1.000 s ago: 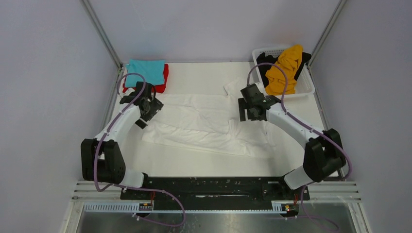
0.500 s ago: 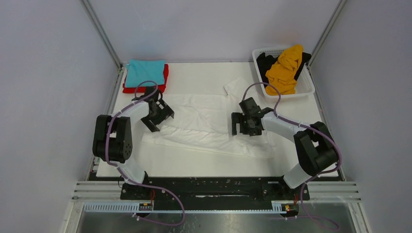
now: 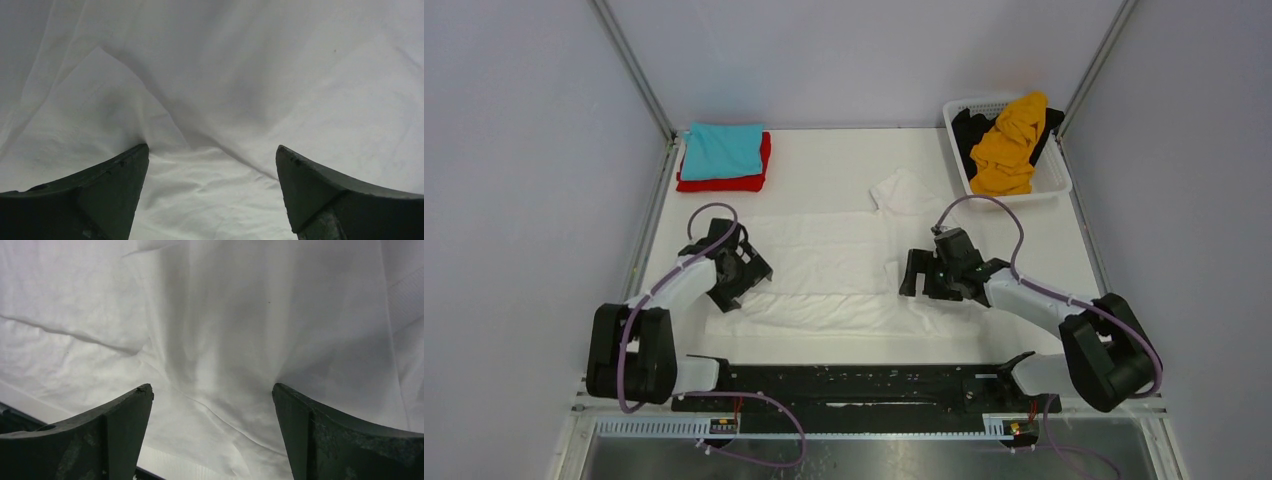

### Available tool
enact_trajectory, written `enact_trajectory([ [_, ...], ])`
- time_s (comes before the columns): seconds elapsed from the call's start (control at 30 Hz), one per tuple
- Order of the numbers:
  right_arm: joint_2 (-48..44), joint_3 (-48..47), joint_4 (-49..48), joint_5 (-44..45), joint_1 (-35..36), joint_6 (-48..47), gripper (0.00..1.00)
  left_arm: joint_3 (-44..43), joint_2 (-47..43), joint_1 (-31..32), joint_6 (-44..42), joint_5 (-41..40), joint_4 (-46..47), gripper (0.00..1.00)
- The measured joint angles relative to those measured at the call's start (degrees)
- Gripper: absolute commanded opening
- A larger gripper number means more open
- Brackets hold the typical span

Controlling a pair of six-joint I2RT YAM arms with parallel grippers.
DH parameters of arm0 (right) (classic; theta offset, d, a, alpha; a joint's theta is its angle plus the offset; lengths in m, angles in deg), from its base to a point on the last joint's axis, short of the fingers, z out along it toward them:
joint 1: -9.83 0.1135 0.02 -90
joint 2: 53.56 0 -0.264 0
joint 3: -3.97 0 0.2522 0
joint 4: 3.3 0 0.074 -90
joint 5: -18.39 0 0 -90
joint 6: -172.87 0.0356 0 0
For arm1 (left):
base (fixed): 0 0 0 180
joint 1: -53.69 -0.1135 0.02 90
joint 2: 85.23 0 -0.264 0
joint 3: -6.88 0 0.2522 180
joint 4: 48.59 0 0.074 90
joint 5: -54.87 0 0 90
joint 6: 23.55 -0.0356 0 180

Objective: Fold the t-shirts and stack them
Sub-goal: Fold the flattened tshirt in 1/3 of the way, then grab the side of the flattened tshirt furthest away from the robot with both arms

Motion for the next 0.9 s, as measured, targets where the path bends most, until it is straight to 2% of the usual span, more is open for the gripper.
enact_trajectory([
  [0.2,-5.84,4.5,-0.24,-3.3,1.01,1.88,0.99,5.31,-7.8,0.0,0.46,-2.73,-6.47,0.99],
  [0.43,-7.78,2.67,7.52,-2.97,1.46,2.03,0.99,2.21,-4.46,0.0,0.2,-3.74,-9.53,0.99],
  [0.53,-8.35,-1.11,11.5,-0.37,1.46,1.81,1.0,-2.29,-3.98,0.0,-0.02,-4.96,-12.15,0.99],
  [0.73,-8.44,-13.0,13.77,6.47,1.22,0.0,0.99,-18.03,-3.28,-0.31,-0.2,-10.08,-14.56,0.99],
  [0.9,-2.21,-24.2,15.06,9.27,0.37,-2.71,0.99,-29.49,4.7,-3.32,-1.18,-13.14,-14.95,0.98],
])
